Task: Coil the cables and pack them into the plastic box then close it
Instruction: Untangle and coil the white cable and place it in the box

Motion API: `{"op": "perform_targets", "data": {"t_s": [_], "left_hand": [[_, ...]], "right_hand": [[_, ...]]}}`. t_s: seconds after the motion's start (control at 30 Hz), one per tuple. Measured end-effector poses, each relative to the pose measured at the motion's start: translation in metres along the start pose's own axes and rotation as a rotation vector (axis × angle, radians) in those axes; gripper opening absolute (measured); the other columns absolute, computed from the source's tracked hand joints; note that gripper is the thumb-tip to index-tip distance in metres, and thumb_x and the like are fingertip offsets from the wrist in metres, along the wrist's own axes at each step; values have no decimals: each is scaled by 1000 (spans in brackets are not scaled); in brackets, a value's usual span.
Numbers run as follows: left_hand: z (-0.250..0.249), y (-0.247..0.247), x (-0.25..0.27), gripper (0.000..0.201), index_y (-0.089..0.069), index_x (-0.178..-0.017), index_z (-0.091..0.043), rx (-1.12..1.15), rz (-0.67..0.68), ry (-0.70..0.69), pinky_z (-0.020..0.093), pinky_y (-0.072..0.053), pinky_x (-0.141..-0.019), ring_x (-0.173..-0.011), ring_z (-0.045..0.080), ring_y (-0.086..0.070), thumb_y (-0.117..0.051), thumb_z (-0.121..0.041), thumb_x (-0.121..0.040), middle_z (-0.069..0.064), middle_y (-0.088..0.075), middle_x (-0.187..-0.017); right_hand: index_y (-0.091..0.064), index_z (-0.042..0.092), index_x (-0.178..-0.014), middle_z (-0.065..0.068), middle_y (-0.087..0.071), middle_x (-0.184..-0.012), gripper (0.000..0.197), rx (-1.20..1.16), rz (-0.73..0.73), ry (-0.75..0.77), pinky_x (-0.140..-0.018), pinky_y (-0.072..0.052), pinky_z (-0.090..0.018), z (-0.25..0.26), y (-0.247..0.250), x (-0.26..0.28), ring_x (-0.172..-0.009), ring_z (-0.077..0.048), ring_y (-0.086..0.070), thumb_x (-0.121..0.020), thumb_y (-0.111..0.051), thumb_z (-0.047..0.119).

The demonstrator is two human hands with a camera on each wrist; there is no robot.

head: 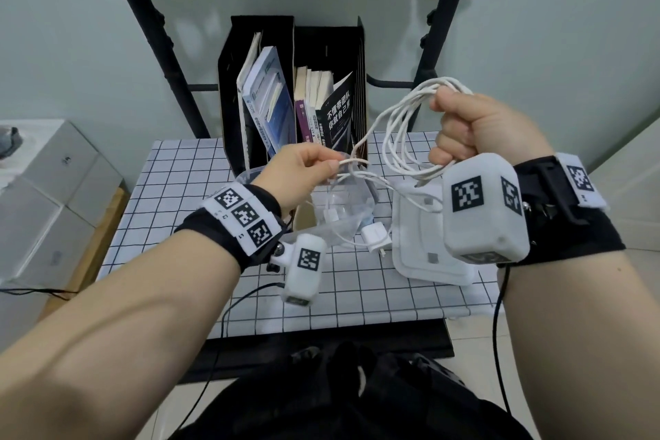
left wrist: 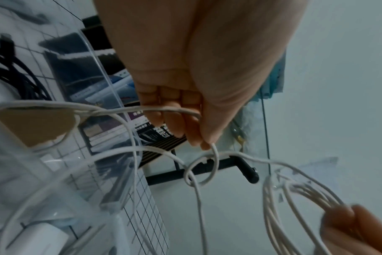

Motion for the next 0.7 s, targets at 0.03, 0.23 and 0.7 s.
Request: {"op": "perform_targets", "data": {"t_s": [0.03,0.23,0.7], "left_hand": [[6,4,-1,13,-71,-98,-16,-13,-14,18,20,-51,-77,-78,6,-64,-61,-15,-90,2,-72,-92],[28,16,-2,13,-69,-84,-20,-34,9,89,29,-50,-88,-81,9,-61,-61,-12,-89,0,-70,-87],[43,23,9,3,-71,-84,-25,-304,221,165,28,-47,-92,-85,8,-61,-70,-22,-84,-6,-71,-90]], "right_hand": [[-57,14,-77,7,-23,-39,16,-1,-8,2,-60,-7,-35,1,2,0,-34,-9,-16,-92,-59,19],[-57,15,-76,7,-22,-39,17,13,-33,23,-58,-10,-34,5,9,-2,-35,-10,-16,-91,-60,20],[-52,16,-73,7,-20,-38,21,-42,-94,67,-45,-17,-21,31,16,2,-33,-9,-17,-93,-57,21]]}}
Point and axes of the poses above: each hand's wrist, its own x-axis away from the middle knuckle, its own y-axis out of the back of the hand, z = x × y, the point moved 5 cm from there along -x, towards the middle knuckle
